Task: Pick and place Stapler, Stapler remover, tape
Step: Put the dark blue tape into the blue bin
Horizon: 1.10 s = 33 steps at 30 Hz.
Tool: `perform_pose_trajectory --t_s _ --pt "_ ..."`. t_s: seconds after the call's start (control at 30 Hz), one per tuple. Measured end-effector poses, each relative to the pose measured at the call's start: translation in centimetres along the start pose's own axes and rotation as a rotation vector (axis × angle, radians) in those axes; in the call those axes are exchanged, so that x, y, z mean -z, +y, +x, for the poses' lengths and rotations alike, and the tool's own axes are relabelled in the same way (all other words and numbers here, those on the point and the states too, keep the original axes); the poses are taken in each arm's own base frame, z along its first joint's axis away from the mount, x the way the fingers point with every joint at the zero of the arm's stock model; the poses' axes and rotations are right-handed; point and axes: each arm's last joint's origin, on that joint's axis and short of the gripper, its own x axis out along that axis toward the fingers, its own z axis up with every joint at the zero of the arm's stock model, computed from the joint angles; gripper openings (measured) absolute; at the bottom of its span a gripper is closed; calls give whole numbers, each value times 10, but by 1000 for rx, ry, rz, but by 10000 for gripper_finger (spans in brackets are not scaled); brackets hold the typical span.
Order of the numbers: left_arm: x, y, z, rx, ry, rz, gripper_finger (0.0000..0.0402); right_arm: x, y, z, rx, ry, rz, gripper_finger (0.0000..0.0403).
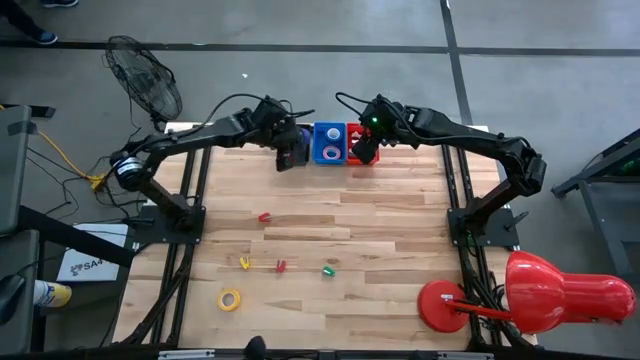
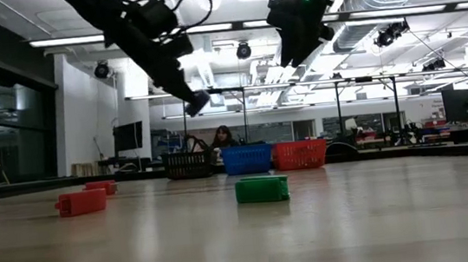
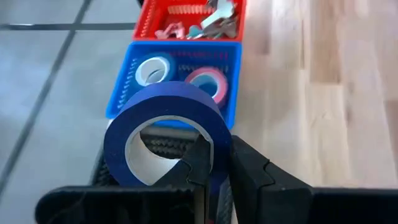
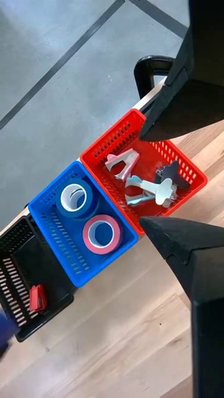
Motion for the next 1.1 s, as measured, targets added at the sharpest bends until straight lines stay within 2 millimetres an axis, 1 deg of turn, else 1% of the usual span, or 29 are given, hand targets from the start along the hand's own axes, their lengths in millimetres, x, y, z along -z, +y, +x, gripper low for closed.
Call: perform_pose_trajectory --t_s 0.1,0.2,0.27,0.47,0.63,0.77,0.9,1.0,1.1 --pt "0 2 15 16 -37 -62 28 0 0 0 -1 0 0 200" --pt "3 4 30 44 -47 -136 28 0 0 0 -2 0 0 200" --pt "3 5 37 53 -38 -154 28 0 0 0 -2 0 0 200" --pt "-17 17 53 79 -11 -166 28 0 0 0 -3 0 -18 200" --pt "-29 27 70 127 110 -118 28 0 0 0 -2 0 -18 200" --pt "-40 30 87 161 166 -50 28 0 0 0 0 -1 -18 200" --pt "-50 29 104 188 203 9 28 0 0 0 3 -1 -18 200" --pt "-57 26 110 193 220 47 28 0 0 0 5 0 -19 200" --pt "-58 22 119 201 239 74 28 0 0 0 6 2 -19 200"
